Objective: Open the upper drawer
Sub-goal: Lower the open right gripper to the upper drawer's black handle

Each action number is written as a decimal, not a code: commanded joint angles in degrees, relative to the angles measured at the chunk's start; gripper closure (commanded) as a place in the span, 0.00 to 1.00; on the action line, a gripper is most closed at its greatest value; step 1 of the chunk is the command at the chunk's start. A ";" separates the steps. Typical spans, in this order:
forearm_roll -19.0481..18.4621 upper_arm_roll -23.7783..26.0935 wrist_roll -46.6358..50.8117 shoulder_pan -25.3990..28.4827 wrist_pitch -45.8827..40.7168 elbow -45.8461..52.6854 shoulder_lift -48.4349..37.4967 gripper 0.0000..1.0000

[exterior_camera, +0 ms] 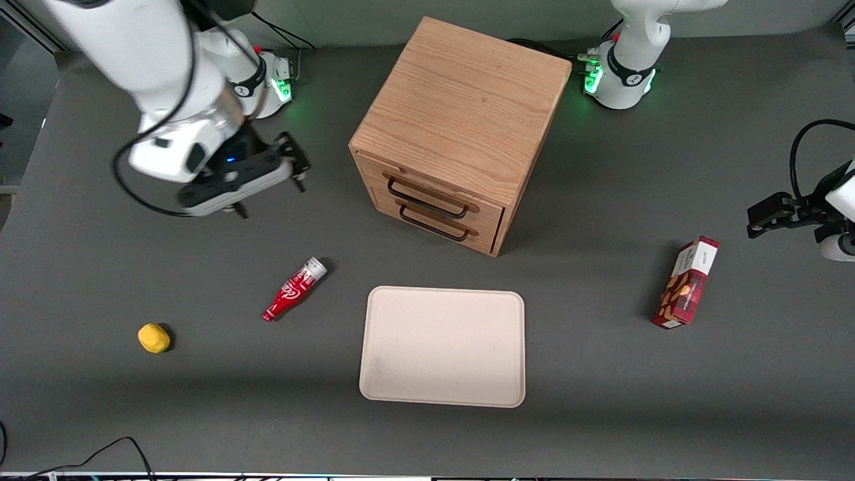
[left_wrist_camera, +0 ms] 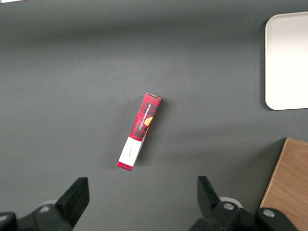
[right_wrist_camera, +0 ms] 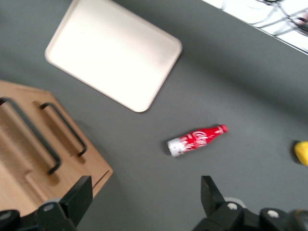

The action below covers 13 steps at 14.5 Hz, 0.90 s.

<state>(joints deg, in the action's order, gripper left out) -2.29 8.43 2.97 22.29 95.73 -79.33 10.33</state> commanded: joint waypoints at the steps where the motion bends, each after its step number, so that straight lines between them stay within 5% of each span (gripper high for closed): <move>1: -0.26 1.05 0.29 4.16 -1.34 3.04 3.46 0.00; 5: 0.09 6.58 -0.24 3.82 -0.63 6.63 8.73 0.00; 9: 8.16 7.04 -13.31 1.80 -0.46 8.23 13.04 0.00; 13: 9.41 7.12 -22.54 0.65 2.09 8.14 16.37 0.00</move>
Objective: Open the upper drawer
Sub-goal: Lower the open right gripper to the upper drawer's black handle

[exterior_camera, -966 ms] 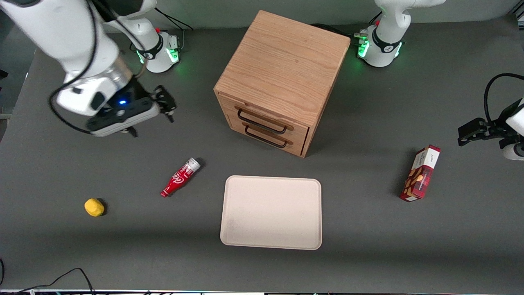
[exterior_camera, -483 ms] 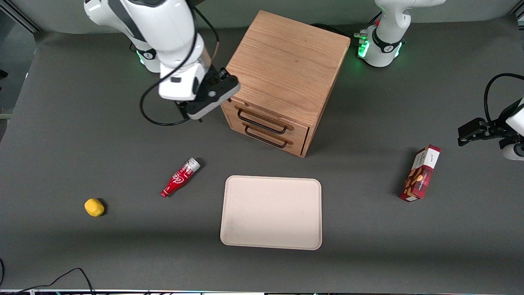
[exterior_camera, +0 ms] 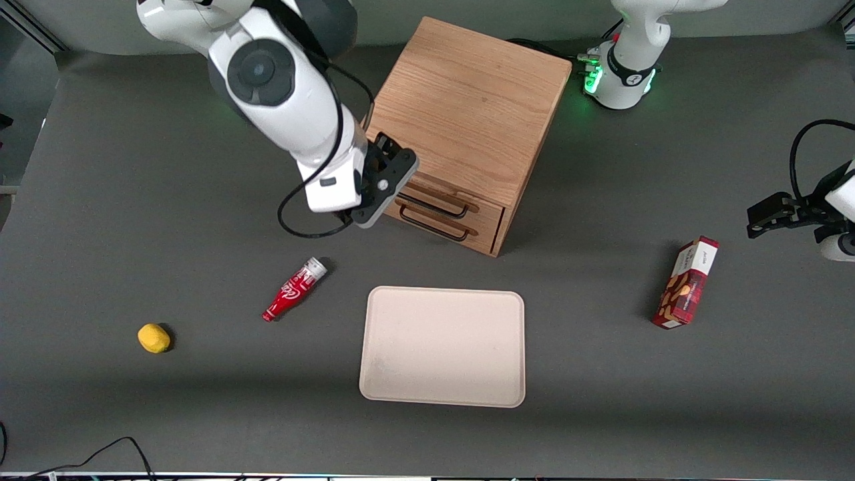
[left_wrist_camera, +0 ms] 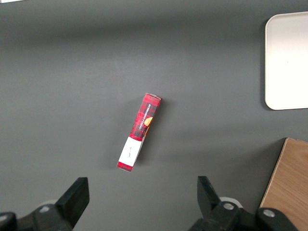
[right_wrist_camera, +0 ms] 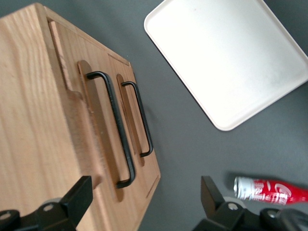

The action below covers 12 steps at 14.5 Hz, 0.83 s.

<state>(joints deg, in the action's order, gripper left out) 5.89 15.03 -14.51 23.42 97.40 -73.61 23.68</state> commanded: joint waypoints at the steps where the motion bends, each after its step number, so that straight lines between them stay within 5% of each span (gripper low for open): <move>1: 1.22 0.62 -7.53 -0.74 1.03 2.42 3.99 0.00; 6: 5.87 0.97 -12.81 -0.92 2.71 1.28 5.76 0.00; 12: 6.15 1.41 -16.42 -0.92 8.94 -2.93 6.46 0.00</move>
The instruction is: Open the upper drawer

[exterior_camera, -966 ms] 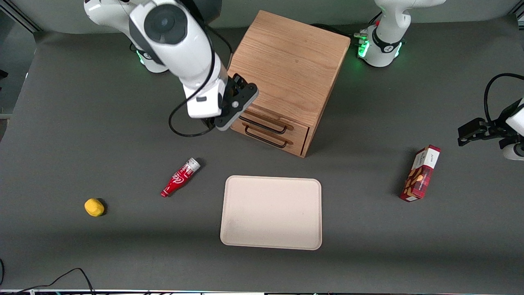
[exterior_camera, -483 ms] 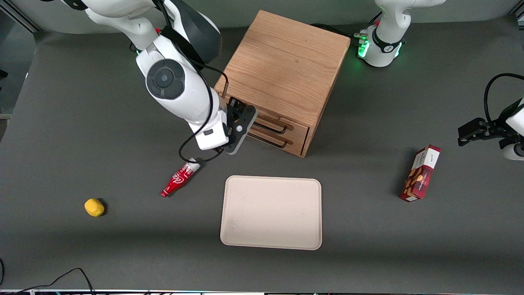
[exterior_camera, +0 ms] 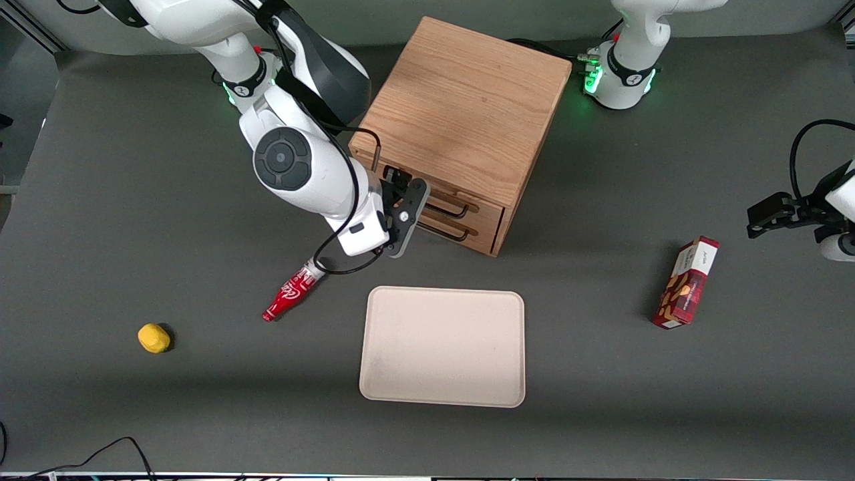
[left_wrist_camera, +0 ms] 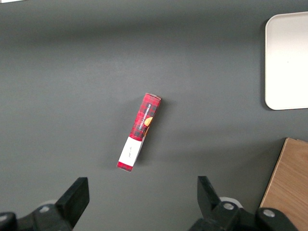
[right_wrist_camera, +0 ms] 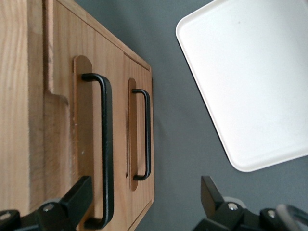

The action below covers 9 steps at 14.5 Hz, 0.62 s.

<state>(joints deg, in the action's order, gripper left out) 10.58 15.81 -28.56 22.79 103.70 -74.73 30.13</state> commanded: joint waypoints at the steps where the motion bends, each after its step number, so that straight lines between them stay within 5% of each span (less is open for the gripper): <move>1: 1.55 0.62 -2.47 -0.11 3.51 -2.52 0.01 0.00; 9: 2.08 3.35 -5.19 -0.46 8.70 -5.51 1.86 0.00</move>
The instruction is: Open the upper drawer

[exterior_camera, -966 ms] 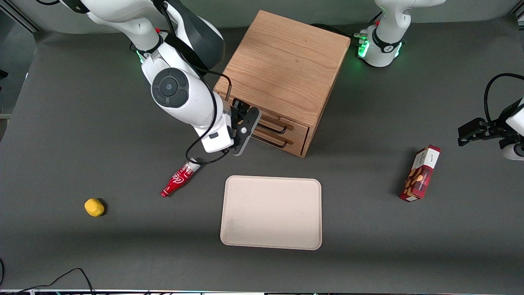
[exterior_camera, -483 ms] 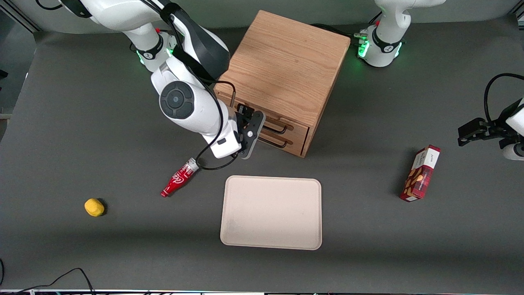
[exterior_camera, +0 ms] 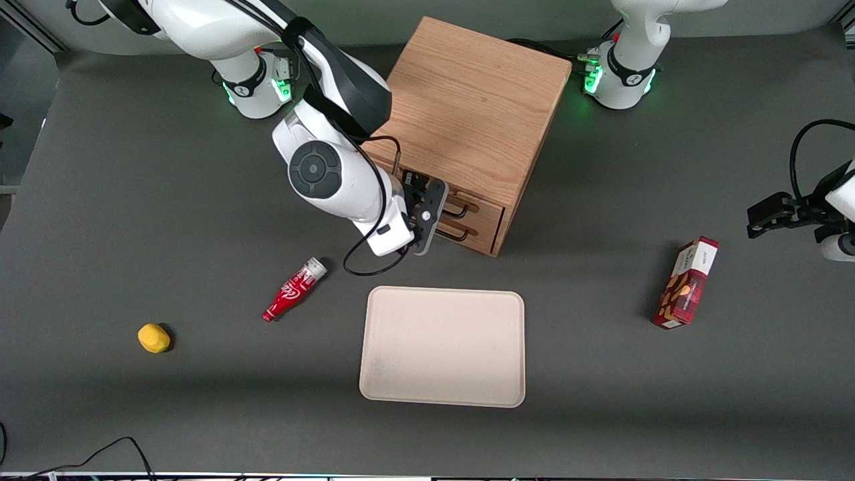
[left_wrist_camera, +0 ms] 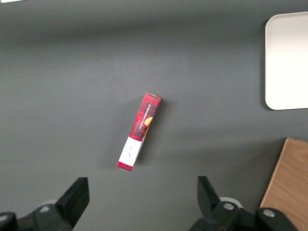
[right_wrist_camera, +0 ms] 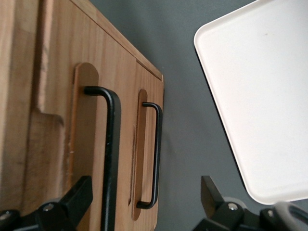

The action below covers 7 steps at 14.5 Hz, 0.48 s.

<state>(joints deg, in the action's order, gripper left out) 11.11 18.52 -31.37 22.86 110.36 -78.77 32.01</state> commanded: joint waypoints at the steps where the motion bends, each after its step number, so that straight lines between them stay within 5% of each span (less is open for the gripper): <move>1: 1.55 0.56 -2.38 -0.45 2.57 -1.82 0.16 0.00; 7: 0.06 0.29 -5.19 -0.88 4.24 -1.56 1.04 0.00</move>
<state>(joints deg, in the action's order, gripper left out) 11.12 18.56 -34.08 22.66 112.79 -80.37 32.80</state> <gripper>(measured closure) 0.000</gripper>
